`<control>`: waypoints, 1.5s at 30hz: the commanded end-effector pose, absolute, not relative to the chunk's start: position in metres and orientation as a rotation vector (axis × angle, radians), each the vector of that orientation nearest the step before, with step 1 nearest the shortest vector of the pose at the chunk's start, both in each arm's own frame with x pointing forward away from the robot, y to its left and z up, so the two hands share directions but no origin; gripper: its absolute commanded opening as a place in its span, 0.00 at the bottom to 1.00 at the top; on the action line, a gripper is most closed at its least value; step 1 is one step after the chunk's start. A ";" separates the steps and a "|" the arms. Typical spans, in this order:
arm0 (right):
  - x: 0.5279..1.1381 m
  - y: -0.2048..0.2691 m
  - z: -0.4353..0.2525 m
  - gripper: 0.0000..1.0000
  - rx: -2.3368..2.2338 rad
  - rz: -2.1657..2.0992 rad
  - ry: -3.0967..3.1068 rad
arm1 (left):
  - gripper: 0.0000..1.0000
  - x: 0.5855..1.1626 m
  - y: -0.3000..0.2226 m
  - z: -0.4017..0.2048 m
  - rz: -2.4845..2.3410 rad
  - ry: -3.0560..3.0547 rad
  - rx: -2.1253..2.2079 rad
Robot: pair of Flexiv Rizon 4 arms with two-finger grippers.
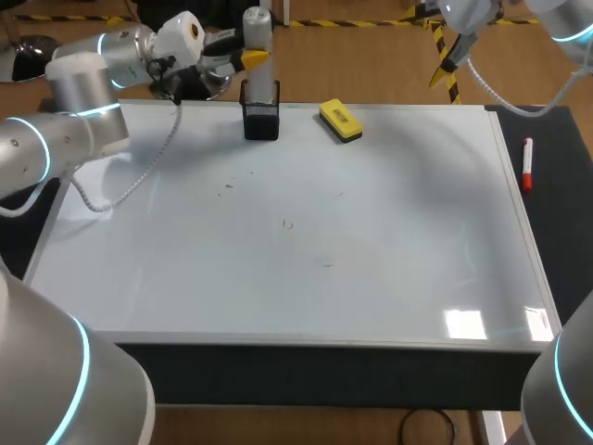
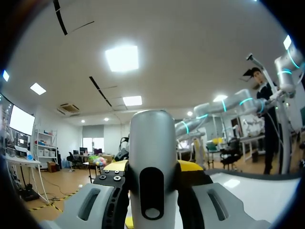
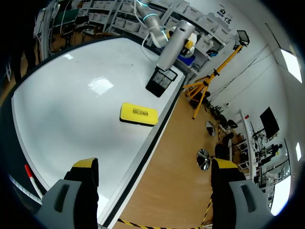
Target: Pick up the inspection probe, press it on each red-marked spot on the whiteboard one by one, put down the probe, pick up the eraser, and wipe off all the red marks.
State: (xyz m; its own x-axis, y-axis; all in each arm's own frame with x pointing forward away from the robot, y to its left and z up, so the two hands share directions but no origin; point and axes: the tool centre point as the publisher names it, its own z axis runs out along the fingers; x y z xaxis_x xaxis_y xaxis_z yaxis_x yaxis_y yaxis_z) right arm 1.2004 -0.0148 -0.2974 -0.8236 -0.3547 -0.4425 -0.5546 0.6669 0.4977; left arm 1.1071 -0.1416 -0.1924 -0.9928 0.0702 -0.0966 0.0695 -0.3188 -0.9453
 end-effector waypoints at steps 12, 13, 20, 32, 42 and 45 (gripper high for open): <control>1.201 -0.016 -0.296 1.00 -0.729 0.914 2.580 | 0.00 1.121 -0.142 -0.214 2.546 -1.826 -0.212; 1.201 -0.016 -0.296 1.00 -0.729 0.914 2.580 | 0.00 1.122 -0.142 -0.215 2.547 -1.825 -0.216; 1.201 -0.016 -0.296 1.00 -0.729 0.914 2.580 | 0.00 1.128 -0.142 -0.227 2.545 -1.840 -0.217; 1.201 -0.016 -0.296 1.00 -0.729 0.914 2.580 | 0.00 1.134 -0.141 -0.248 2.539 -1.860 -0.216; 1.201 -0.016 -0.296 1.00 -0.729 0.914 2.580 | 0.00 1.140 -0.138 -0.261 2.544 -1.863 -0.210; 1.201 -0.016 -0.296 1.00 -0.729 0.914 2.580 | 0.00 1.142 -0.139 -0.265 2.552 -1.856 -0.207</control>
